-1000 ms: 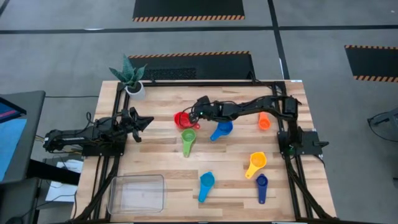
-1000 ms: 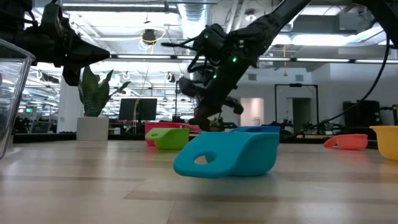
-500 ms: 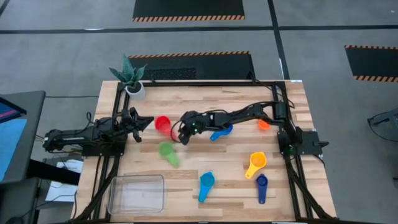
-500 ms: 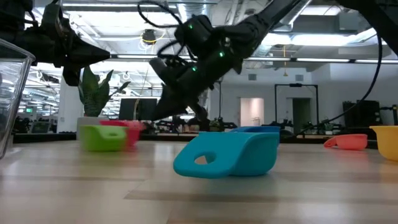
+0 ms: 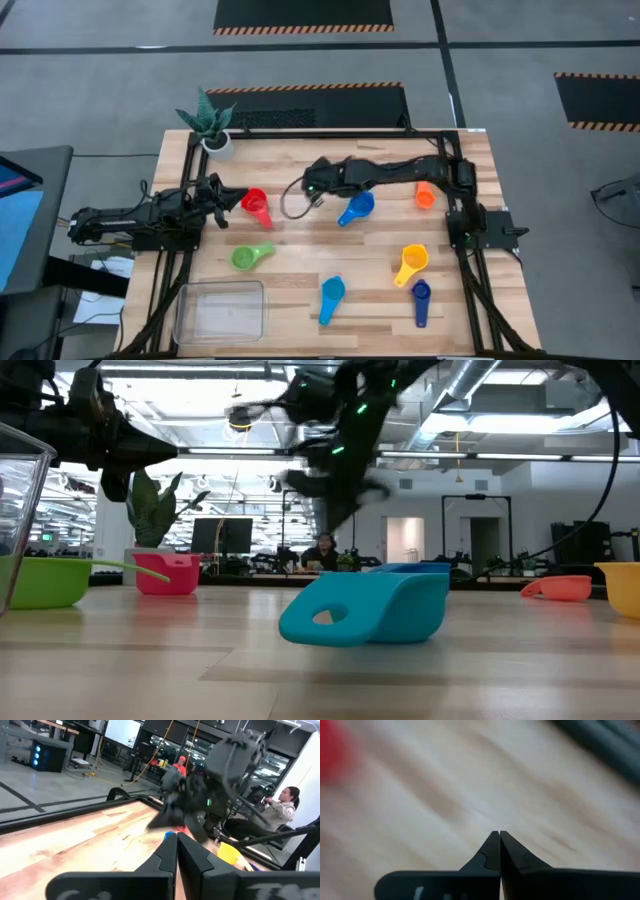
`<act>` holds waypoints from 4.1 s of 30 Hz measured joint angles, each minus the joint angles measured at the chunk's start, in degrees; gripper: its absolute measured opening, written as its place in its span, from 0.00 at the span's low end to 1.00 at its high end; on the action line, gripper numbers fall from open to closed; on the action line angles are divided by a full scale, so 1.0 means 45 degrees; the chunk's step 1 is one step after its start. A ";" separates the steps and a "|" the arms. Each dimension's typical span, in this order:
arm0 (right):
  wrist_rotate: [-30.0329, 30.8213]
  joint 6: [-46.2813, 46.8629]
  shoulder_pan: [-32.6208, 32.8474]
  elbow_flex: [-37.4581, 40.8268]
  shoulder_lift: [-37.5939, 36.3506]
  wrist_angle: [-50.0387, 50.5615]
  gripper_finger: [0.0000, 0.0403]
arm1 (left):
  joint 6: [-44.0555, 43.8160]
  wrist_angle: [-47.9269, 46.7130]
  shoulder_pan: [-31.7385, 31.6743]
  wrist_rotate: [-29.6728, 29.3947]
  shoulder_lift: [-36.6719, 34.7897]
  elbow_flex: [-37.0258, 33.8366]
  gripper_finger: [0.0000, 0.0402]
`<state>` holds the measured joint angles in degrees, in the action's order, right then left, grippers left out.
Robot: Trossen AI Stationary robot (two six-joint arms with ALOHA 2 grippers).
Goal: Nest measuring cups in basket
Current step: Put the red measuring cup in the transparent bin
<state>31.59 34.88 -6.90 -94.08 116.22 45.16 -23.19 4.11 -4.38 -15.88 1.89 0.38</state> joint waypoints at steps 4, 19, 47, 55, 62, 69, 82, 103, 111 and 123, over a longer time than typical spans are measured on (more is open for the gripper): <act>0.0721 0.1014 0.0049 -0.0313 -0.1317 0.2603 0.02 | -0.1241 0.0071 -0.0003 -0.0255 0.0151 -0.0003 0.00; 0.3314 0.3254 0.2767 0.3245 -0.7267 0.9001 0.06 | -0.0914 0.0090 0.0000 -0.0952 0.1066 0.0000 0.00; 0.1948 0.1141 0.2529 1.4110 -1.4745 -0.6721 0.07 | -0.0361 -0.7872 -0.0303 -0.1806 0.6903 0.6417 0.00; 0.1938 0.1145 0.2497 1.4105 -1.4741 -0.6772 0.06 | 0.1018 -0.8900 -0.0255 -0.0201 1.1434 0.8837 0.00; 0.1962 0.1145 0.2414 1.4105 -1.4741 -0.6701 0.06 | 0.2591 -1.0859 -0.0491 0.0687 1.4269 1.0730 0.07; 0.1943 0.1573 0.2435 1.4105 -1.4741 -0.6705 0.08 | 0.3012 -1.2265 -0.0791 0.1652 1.6166 1.0822 0.25; 0.1962 0.1578 0.2414 1.4100 -1.4736 -0.6369 0.09 | 0.4647 -1.4378 -0.1375 0.2016 1.6156 1.0822 0.56; 0.1977 0.1583 0.2414 1.4090 -1.4731 -0.5922 0.09 | 1.0504 -1.2303 -0.1187 0.1757 1.7652 1.0164 0.59; 0.1977 0.1583 0.2414 1.4090 -1.4736 -0.5840 0.09 | 0.9194 -1.2057 -0.1190 0.1763 1.9615 1.0151 0.56; 0.1972 0.1578 0.2414 1.4090 -1.4731 -0.5734 0.09 | 0.6896 -1.3811 -0.1174 0.2271 1.9738 1.1195 0.01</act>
<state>40.47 41.98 3.97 -30.68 49.93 19.36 7.84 -58.04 -9.67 -5.66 90.71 50.76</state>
